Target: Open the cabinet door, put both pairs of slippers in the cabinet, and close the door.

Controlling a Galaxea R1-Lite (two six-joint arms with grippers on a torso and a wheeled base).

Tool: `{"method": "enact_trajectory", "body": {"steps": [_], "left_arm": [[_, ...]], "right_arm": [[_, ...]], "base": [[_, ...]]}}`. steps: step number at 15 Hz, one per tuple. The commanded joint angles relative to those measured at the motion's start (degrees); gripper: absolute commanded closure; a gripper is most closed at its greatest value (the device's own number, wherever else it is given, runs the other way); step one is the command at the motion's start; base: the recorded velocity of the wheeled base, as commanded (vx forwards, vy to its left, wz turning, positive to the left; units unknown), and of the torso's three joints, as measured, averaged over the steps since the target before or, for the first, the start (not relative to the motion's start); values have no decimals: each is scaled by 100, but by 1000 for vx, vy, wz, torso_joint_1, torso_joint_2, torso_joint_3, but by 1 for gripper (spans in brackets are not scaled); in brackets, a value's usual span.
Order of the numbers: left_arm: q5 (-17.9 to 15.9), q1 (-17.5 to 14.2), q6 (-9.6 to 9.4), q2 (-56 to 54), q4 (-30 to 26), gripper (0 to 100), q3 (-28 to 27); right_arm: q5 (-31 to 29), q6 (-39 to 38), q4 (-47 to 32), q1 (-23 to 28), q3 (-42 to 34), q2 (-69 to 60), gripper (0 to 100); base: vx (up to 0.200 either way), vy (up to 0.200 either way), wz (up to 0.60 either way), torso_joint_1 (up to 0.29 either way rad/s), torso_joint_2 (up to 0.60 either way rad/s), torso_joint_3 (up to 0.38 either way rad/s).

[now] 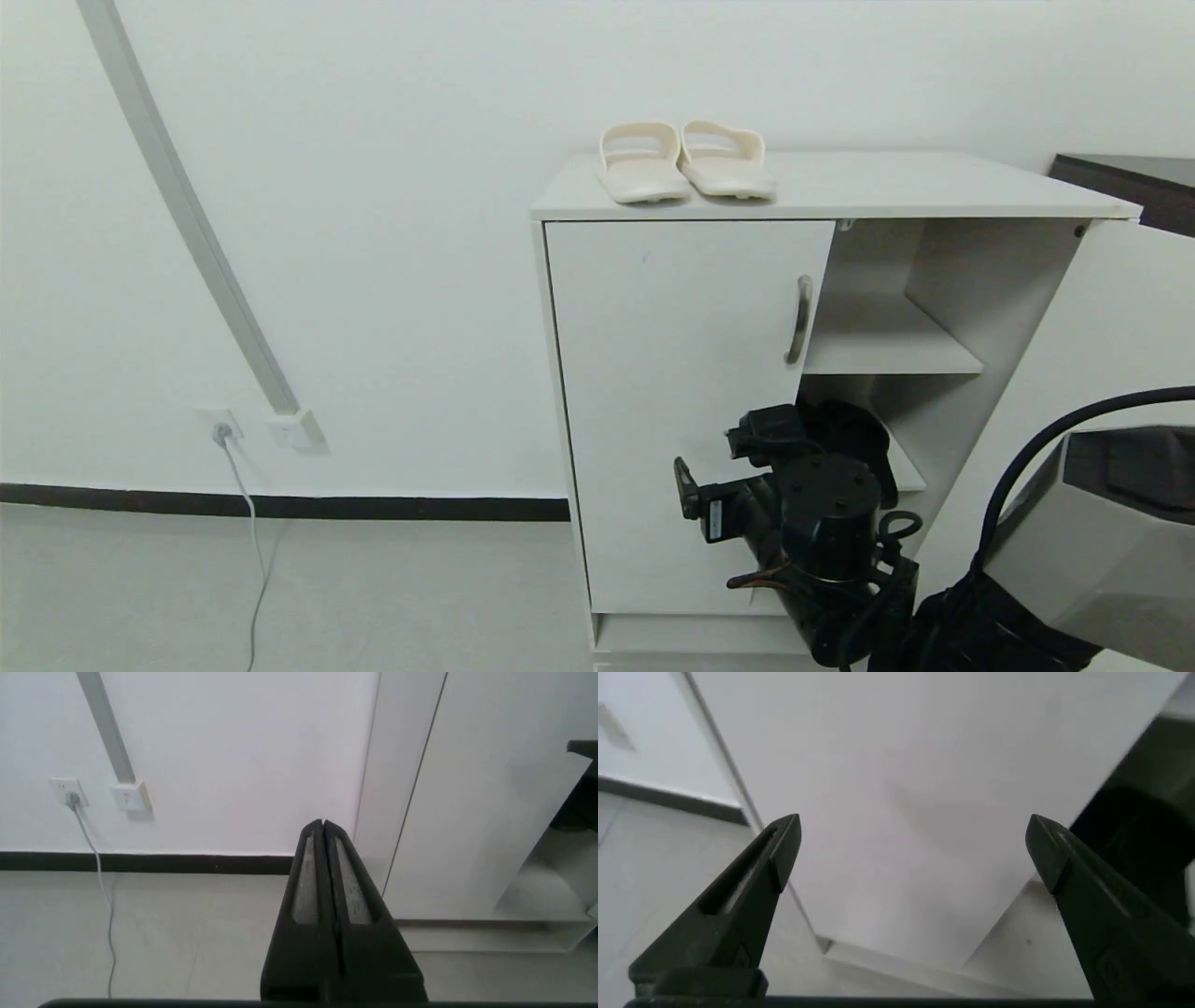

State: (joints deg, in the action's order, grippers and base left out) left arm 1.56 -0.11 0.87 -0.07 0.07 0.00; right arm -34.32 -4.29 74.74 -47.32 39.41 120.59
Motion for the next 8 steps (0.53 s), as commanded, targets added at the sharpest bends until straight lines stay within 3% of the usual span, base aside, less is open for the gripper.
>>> {"method": "enact_trajectory", "body": {"steps": [1, 8], "left_arm": [[2, -7, 1, 7, 1, 100, 0], [11, -7, 1, 7, 1, 100, 0]], "right_arm": [[-5, -2, -3, 21, -39, 8, 0], [-14, 78, 85, 21, -100, -18, 0]], "base": [[0, 0, 0, 100, -447, -354], [0, 0, 0, 133, -468, -341]]}}
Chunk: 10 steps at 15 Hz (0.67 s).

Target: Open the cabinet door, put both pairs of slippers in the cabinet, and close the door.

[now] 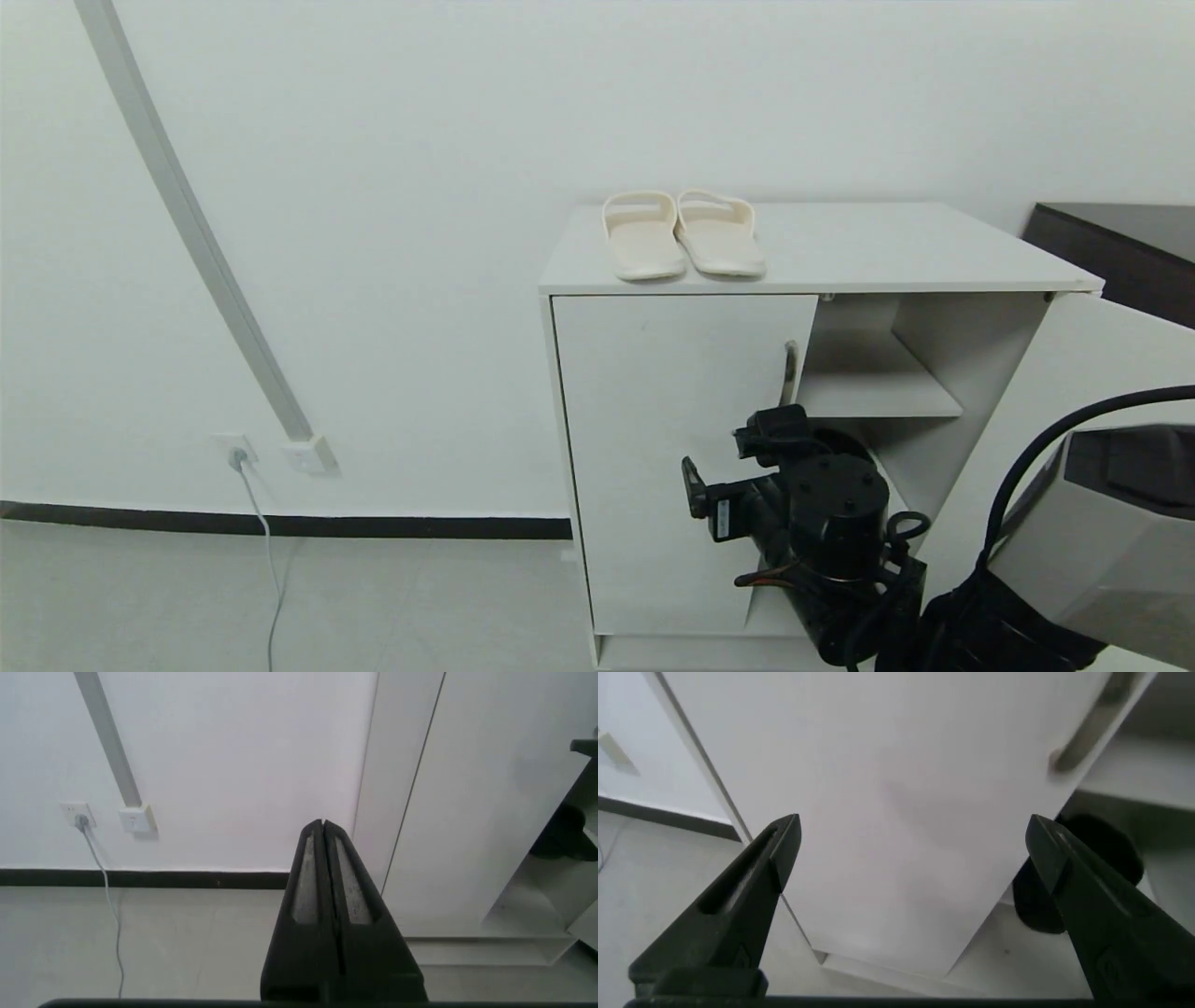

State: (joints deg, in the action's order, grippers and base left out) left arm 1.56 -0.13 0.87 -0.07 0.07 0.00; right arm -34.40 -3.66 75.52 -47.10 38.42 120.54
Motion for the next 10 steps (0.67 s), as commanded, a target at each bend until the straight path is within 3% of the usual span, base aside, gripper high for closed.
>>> {"method": "enact_trajectory", "body": {"steps": [1, 10], "left_arm": [[2, -4, 1, 7, 1, 100, 0], [2, -4, 1, 7, 1, 100, 0]], "right_arm": [[4, 23, 7, 0, -2, -4, 0], [-5, 58, 50, -18, -63, -4, 0]], "base": [[0, 0, 0, 154, -481, -325], [0, 0, 0, 194, -507, -319]]}}
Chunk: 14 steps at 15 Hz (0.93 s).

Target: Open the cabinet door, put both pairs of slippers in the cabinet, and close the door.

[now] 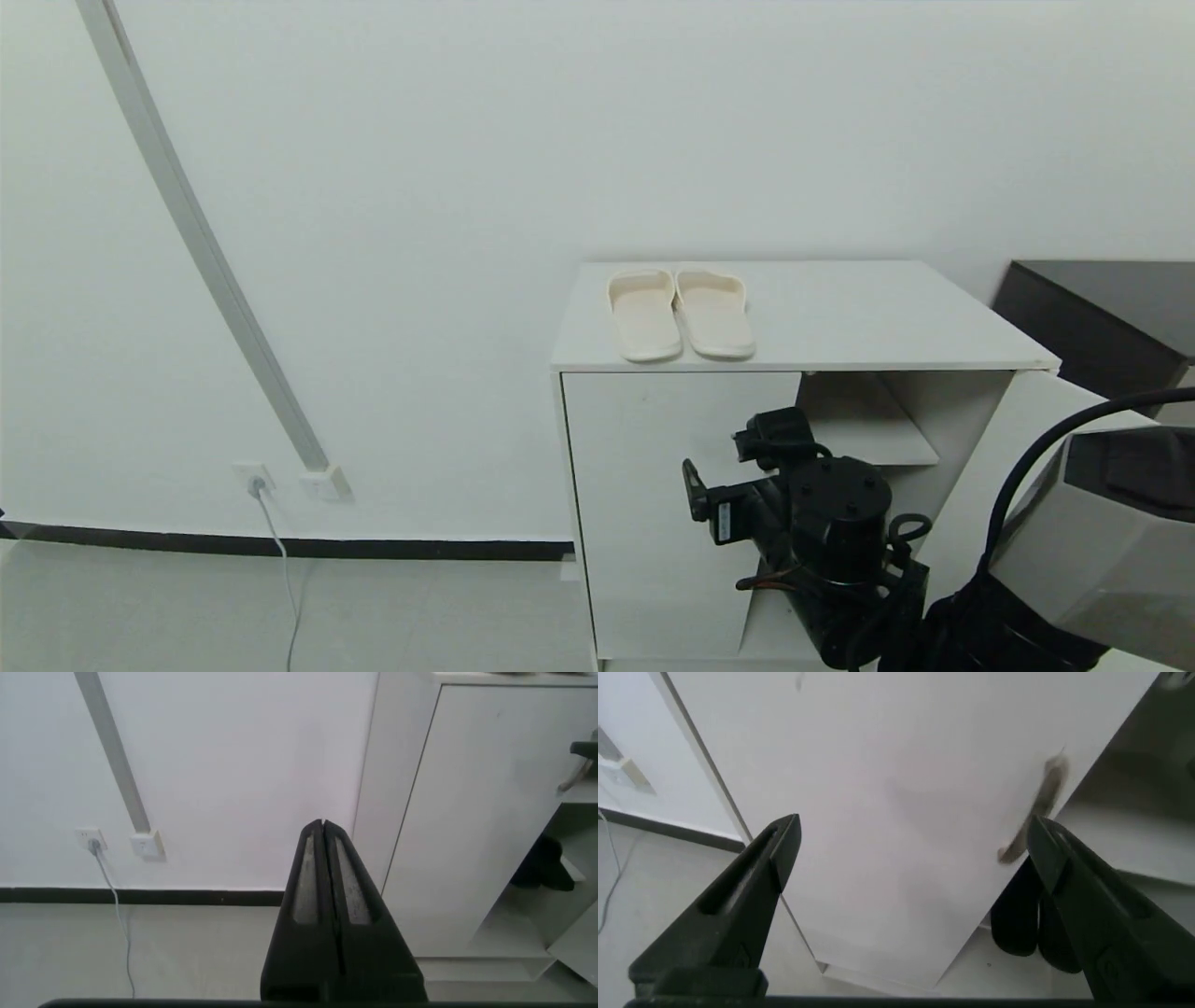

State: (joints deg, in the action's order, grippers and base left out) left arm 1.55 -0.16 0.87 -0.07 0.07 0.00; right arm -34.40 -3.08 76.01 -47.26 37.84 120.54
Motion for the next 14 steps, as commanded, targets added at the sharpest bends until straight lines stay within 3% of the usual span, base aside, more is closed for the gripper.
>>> {"method": "enact_trajectory", "body": {"steps": [1, 9, 14], "left_arm": [[3, -2, 1, 7, 1, 100, 0], [3, -2, 10, 7, 1, 100, 0], [3, -2, 1, 7, 1, 100, 0]], "right_arm": [[-5, 1, 2, -2, -5, -4, 0], [-5, 10, 37, -11, -40, -4, 0], [4, 62, 37, -2, -57, -4, 0]], "base": [[0, 0, 0, 217, -525, -315], [0, 0, 0, 251, -580, -326], [0, 0, 0, 191, -415, -231]]}}
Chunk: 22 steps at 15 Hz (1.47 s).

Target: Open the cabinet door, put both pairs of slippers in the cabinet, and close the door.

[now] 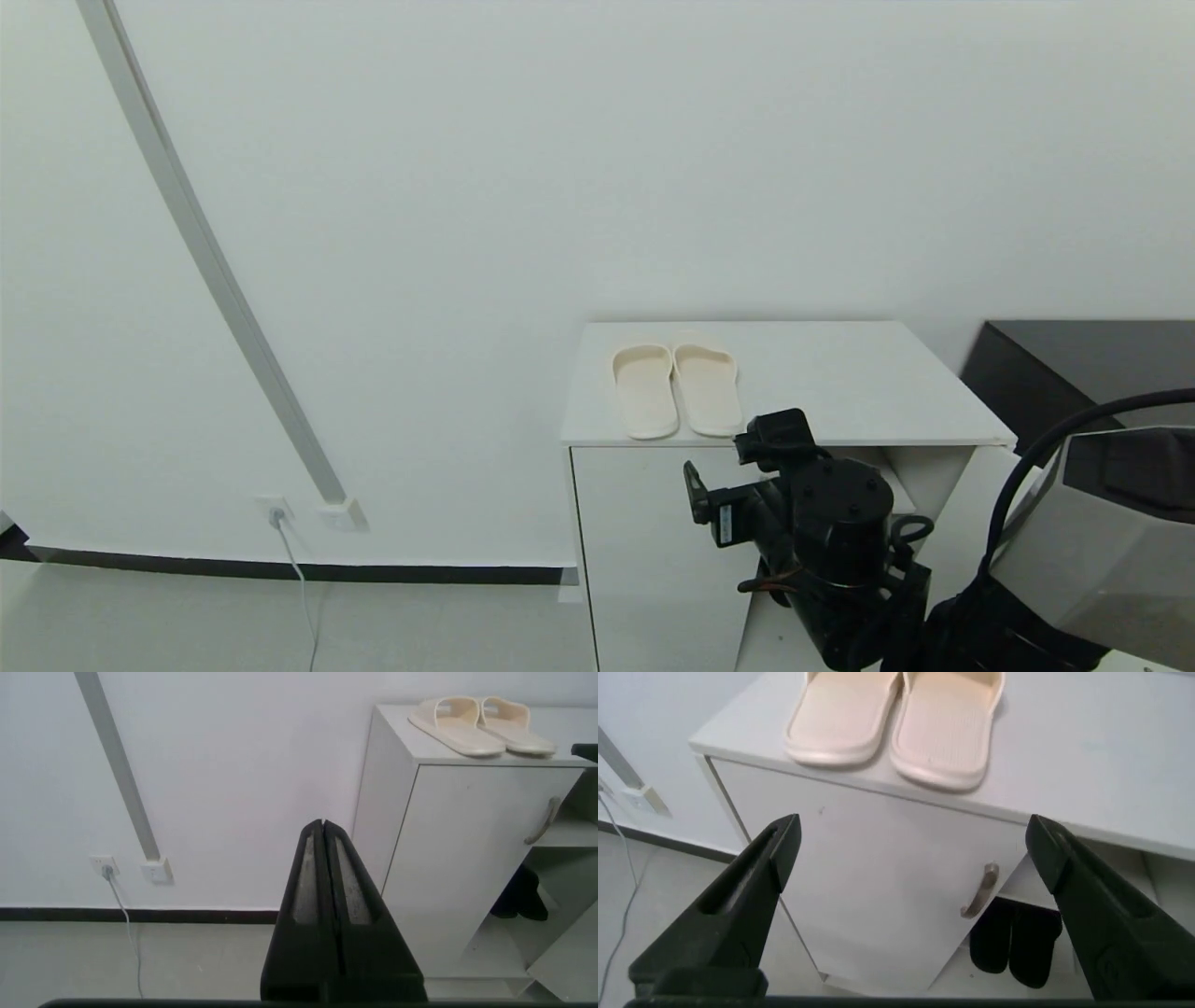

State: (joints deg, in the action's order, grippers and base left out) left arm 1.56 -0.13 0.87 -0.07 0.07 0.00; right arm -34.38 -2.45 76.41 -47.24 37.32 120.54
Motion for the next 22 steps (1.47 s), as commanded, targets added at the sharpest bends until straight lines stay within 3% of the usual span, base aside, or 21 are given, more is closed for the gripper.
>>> {"method": "enact_trajectory", "body": {"steps": [1, 8, 10, 15, 17, 22], "left_arm": [[2, -4, 1, 7, 1, 100, 0], [2, -4, -25, 7, 1, 100, 0], [-7, -4, -7, 7, 1, 100, 0], [2, -4, -25, 7, 1, 100, 0], [2, -4, -25, 7, 1, 100, 0], [11, -4, 1, 7, 1, 100, 0]], "right_arm": [[1, -1, -3, -5, -5, -4, 0], [282, 43, 5, 110, -23, 92, 0], [370, 245, -162, 101, 566, 198, 0], [318, -889, -3115, 92, 2553, 66, 0], [230, -1232, -3774, 74, 2887, 48, 0], [151, -1407, -3967, 66, 2878, 66, 0]], "base": [[0, 0, 0, 168, -373, -203], [0, 0, 0, 164, -351, -186], [0, 0, 0, 25, -45, -25], [0, 0, 0, 0, 0, 0], [0, 0, 0, 0, 0, 0], [80, 0, 0, 2, 2, 4]]}}
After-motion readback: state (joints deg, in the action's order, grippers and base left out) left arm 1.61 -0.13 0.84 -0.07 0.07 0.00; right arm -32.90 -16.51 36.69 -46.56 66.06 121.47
